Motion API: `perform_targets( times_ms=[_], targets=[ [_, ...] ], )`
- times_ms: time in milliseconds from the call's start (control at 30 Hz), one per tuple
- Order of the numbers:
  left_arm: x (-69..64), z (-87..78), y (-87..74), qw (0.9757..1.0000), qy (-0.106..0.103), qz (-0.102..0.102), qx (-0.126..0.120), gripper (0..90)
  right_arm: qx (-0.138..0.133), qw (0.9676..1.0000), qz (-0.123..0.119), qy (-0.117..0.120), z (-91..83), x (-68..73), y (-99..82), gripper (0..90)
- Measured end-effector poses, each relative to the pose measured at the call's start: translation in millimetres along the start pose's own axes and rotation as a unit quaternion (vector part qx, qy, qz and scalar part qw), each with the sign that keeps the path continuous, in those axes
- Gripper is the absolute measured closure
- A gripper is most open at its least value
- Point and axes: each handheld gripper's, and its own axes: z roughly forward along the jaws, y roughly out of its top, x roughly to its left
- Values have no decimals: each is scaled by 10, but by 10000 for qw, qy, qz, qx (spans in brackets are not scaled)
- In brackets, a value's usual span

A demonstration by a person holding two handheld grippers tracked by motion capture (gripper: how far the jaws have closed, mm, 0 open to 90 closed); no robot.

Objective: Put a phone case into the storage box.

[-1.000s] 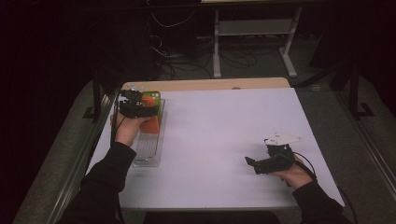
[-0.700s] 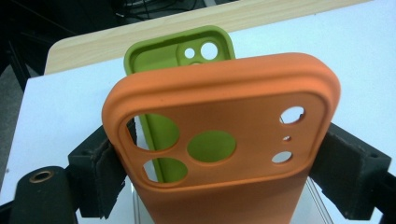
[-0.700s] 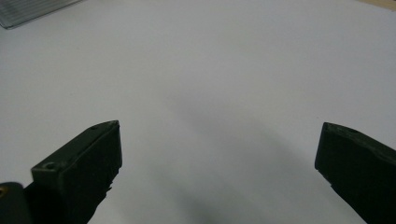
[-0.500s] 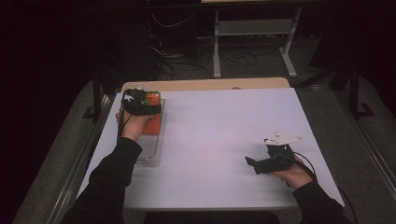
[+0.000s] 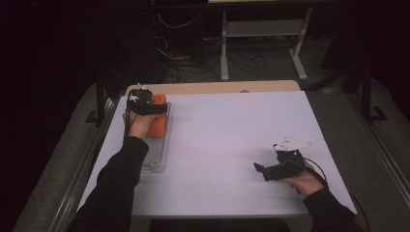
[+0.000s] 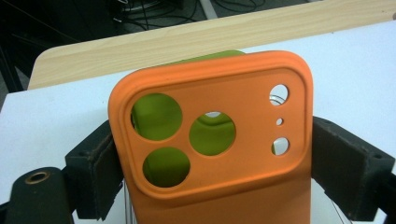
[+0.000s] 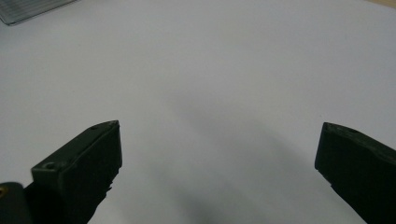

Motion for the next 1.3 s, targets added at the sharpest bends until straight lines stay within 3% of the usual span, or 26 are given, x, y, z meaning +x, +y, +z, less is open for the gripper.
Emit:
perform_targets(
  times_ms=[300,433,600,733,933,1067,1167,1300],
  targets=[
    [26,-15,14,9999,-69,-38,-92,64,0,10000,-20,11,2,8,-2,0],
    [40,-79,50,9998,-144,52,-100,49,2,10000,-30,17,4,11,-3,0],
    [69,-227,106,9988,-412,245,-119,34,-31,10000,-37,16,-2,2,-2,0],
    [79,-385,133,9959,-793,411,-142,19,-45,10000,-38,20,-7,4,-1,0],
    [46,-615,76,9870,-1443,672,-227,0,-39,10000,-67,54,-29,13,6,0],
    [-16,-765,-14,9795,-1804,821,-347,0,-73,9999,-92,71,-43,5,11,0],
    [-73,-883,-94,9723,-2095,955,-411,0,-88,9999,-115,87,-56,-10,8,0],
    [-153,-1004,-196,9648,-2352,1056,-524,0,-92,9998,-133,112,-80,-18,6,0]
  ],
)
